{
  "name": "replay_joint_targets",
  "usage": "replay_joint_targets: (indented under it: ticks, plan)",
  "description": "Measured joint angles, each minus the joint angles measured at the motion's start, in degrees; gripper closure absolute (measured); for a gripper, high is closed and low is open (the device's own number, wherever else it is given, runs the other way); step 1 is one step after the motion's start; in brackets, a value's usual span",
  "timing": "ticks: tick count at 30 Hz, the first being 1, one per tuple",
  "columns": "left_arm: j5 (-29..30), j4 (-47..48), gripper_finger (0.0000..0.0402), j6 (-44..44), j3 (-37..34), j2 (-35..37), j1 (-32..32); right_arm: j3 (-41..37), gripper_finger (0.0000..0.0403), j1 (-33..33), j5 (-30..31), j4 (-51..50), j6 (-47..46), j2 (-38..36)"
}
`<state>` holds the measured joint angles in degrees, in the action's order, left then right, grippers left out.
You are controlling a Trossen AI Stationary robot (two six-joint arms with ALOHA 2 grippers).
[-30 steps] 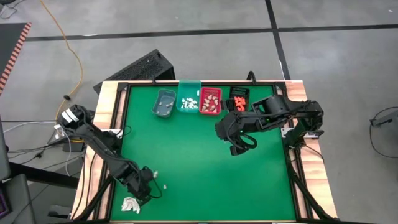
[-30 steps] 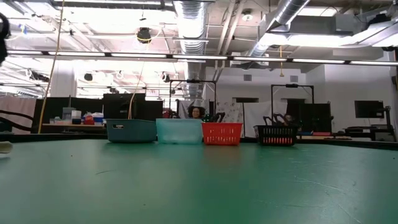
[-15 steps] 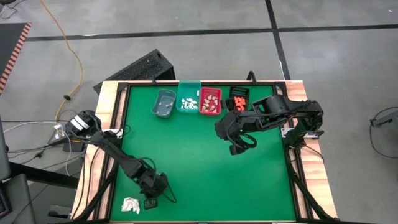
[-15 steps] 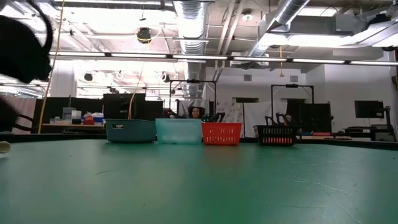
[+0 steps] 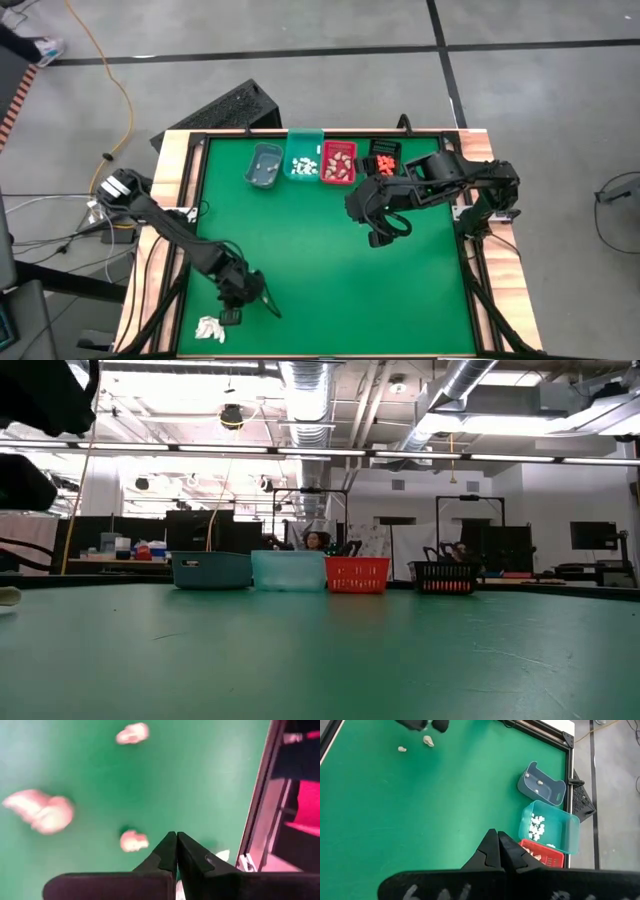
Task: Sort Halloween decoration
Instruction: Move the toys to the center of the table
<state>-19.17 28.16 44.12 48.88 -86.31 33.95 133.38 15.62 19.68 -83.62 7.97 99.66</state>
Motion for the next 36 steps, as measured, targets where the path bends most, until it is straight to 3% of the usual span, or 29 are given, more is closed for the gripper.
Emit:
replay_joint_targets:
  ticks: [4, 7, 11, 18, 24, 27, 31, 36]
  plan:
    - [2.5, 6.0, 0.0401, 4.4, -1.3, 2.4, 0.0, 0.0, 0.0403, 0.0, 0.0, 0.0, 0.0, 0.0]
    - [-1.5, 7.0, 0.0401, 7.6, -4.6, 1.5, 0.6, 0.0, 0.0403, 0.0, 0.0, -0.1, 0.0, 0.0]
    - [-5.0, 0.8, 0.0401, 9.2, -7.1, 1.2, 2.4, 0.0, 0.0403, 0.0, 0.0, -0.1, 0.0, 0.0]
    - [0.7, -3.9, 0.0401, 8.9, -8.4, 1.0, 1.7, 0.0, 0.0403, 0.0, 0.0, -0.1, 0.0, 0.0]
    - [0.8, -11.0, 0.0401, 8.2, -12.0, 1.0, 0.0, 0.0, 0.0403, 0.0, 0.0, -0.2, 0.0, 0.0]
    - [0.5, -14.4, 0.0401, 5.9, -12.5, 0.8, -1.6, 0.0, 0.0403, 0.0, 0.0, -0.1, 0.0, 0.0]
    - [6.2, -19.5, 0.0401, 2.7, -12.2, 0.8, -4.4, 0.0, 0.0403, 0.0, 0.0, -0.1, 0.0, 0.0]
    - [8.4, -23.8, 0.0401, -1.6, -12.2, 0.8, -8.2, 0.0, 0.0403, 0.0, 0.1, -0.1, 0.0, 0.0]
